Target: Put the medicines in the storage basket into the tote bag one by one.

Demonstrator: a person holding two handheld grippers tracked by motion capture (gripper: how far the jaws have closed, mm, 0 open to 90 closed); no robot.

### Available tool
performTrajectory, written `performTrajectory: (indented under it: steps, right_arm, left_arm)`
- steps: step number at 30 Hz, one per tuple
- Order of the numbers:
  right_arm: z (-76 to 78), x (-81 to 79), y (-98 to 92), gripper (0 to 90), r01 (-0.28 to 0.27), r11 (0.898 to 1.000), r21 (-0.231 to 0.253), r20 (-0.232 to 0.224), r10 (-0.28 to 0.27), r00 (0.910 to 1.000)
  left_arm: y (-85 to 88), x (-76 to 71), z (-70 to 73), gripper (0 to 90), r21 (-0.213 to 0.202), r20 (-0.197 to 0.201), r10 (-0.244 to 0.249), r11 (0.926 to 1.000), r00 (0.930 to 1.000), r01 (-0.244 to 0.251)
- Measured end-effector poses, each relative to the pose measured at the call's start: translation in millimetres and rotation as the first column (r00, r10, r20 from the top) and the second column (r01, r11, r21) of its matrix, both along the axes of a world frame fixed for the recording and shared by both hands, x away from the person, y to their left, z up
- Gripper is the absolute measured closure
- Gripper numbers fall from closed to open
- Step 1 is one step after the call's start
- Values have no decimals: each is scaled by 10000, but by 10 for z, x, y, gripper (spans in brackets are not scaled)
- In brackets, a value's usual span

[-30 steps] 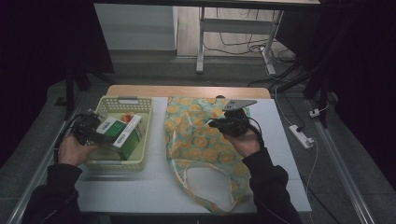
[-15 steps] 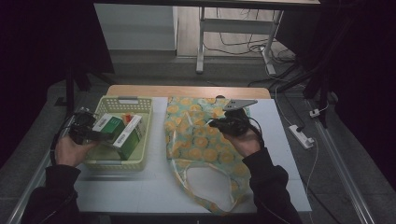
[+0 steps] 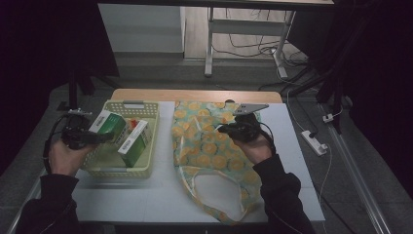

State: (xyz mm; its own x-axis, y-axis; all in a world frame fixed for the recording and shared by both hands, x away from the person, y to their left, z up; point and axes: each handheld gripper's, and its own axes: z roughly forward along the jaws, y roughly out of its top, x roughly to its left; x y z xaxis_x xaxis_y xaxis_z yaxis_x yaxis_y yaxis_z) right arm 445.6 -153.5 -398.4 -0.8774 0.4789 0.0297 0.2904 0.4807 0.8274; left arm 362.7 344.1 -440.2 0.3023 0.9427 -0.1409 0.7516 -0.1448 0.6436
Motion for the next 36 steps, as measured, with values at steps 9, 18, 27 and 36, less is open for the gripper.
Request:
performTrajectory:
  steps: [9, 18, 27, 36]
  right_arm:
    - [-1, 2, 0, 900, 17, 10000, -14, -2, -17, 10000]
    - [4, 5, -9, 900, 81, 10000, 15, 30, -81, 10000]
    - [1, 10, -10, 900, 94, 10000, -3, 62, -94, 9999]
    - [1, 14, -17, 900, 116, 9999, -3, 80, -116, 9999]
  left_arm:
    - [-32, -107, 201, 154, -219, 475, -345, 9991, 9983, 356]
    - [-102, -220, 393, 154, -421, 820, -724, 9962, 9940, 760]
    - [-212, -334, 518, 154, -1139, 1168, -1484, 9802, 9820, 1617]
    - [-534, -431, 518, 154, -1046, 1248, -2460, 9601, 9612, 2593]
